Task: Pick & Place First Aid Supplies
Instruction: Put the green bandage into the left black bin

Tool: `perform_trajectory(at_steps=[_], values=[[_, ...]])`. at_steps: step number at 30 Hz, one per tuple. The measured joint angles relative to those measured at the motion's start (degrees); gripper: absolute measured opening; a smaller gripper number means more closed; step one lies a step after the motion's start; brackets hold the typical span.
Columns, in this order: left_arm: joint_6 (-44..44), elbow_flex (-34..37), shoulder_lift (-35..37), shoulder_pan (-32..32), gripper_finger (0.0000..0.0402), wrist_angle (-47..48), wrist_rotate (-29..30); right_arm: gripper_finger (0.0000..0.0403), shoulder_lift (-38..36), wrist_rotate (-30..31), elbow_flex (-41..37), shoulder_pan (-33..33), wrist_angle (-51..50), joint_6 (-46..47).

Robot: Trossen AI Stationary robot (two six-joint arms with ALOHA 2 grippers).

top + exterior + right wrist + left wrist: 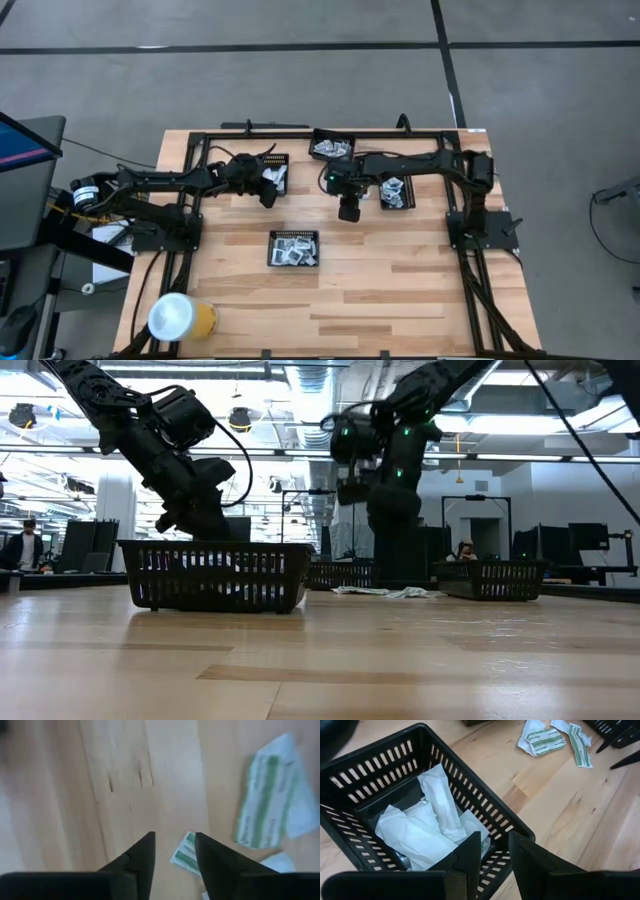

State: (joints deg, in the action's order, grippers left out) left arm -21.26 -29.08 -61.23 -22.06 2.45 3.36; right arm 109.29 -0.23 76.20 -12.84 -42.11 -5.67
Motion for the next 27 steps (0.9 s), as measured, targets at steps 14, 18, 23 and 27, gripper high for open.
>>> perform_trajectory(at_steps=[14,18,23,27], values=[[0.0,0.0,0.0,0.0,0.01,-0.3,0.0,0.0132,6.1,5.0,0.2,-1.3,-1.8,-0.3],[0.0,0.0,0.0,0.0,0.01,-0.4,0.0,0.0096,6.2,3.2,0.1,-2.1,-1.7,-0.5],[0.0,0.0,0.0,0.0,0.01,-0.4,0.0,0.0011,6.0,1.4,-2.4,-2.5,0.6,-0.4],[0.0,0.0,0.0,0.0,0.01,-0.4,0.0,0.0009,5.9,1.3,-2.8,-2.5,0.5,0.6]])
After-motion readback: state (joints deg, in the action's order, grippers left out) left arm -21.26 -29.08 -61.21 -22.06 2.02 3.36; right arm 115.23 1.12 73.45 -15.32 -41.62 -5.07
